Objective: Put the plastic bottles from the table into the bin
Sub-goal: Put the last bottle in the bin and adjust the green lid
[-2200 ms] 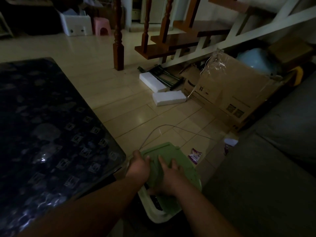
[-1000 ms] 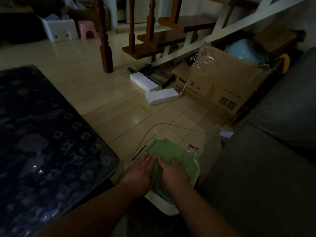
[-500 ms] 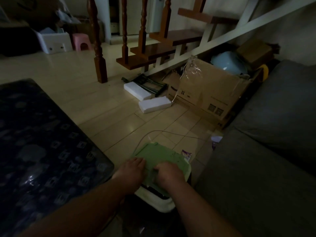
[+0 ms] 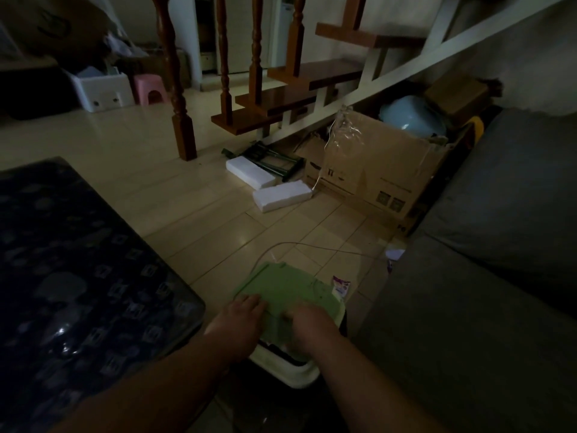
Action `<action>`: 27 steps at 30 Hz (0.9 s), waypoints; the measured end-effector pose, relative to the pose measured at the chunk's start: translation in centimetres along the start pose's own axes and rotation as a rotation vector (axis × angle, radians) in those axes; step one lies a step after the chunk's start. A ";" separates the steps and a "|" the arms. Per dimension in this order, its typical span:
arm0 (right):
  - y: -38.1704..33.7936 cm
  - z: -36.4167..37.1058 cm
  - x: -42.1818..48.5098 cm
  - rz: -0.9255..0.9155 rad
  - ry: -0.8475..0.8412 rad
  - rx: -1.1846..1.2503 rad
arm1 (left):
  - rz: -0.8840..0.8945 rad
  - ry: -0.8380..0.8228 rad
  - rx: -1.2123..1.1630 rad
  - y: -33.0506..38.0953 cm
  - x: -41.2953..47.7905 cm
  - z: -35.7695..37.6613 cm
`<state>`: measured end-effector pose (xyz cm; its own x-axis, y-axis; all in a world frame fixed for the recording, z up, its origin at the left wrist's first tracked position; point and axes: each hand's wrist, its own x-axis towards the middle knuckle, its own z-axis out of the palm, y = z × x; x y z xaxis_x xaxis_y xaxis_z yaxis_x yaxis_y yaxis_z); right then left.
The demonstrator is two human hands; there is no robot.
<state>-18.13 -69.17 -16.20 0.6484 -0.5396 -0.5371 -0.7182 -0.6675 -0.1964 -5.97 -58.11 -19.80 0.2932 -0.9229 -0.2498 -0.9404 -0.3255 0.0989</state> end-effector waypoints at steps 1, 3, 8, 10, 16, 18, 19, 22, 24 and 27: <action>0.1 0.7 -0.1 -0.012 0.012 -0.037 | -0.004 -0.011 -0.002 0.1 -0.1 0.4; 0.4 2.1 -0.4 -0.032 0.070 -0.062 | -0.017 -0.024 -0.025 0.3 -0.1 1.0; 0.4 2.9 0.9 -0.019 0.162 -0.076 | -0.015 -0.009 -0.100 0.1 0.5 1.7; -0.1 3.0 1.5 0.005 0.145 -0.051 | -0.024 -0.025 -0.120 0.1 0.4 1.8; 0.0 1.8 1.0 0.027 0.092 -0.081 | -0.050 -0.009 -0.159 0.0 0.1 0.4; 0.0 1.1 0.8 0.052 0.083 -0.051 | -0.037 -0.008 -0.126 0.3 -0.1 -0.5; 0.0 0.7 0.7 0.061 0.082 -0.038 | -0.027 -0.002 -0.104 0.4 -0.2 -0.9; 0.0 -0.4 0.5 0.079 0.088 -0.019 | 0.021 0.050 -0.019 0.6 0.0 -2.0; 0.0 -1.0 0.4 0.082 0.124 -0.007 | 0.010 0.071 -0.027 0.5 0.1 -2.6; 0.0 -1.5 0.0 0.089 0.144 0.010 | -0.015 0.068 -0.044 0.5 -0.1 -3.1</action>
<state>-17.76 -69.93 -15.02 0.6114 -0.6646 -0.4295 -0.7761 -0.6095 -0.1618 -5.94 -58.77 -16.78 0.3198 -0.9290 -0.1862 -0.9276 -0.3470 0.1382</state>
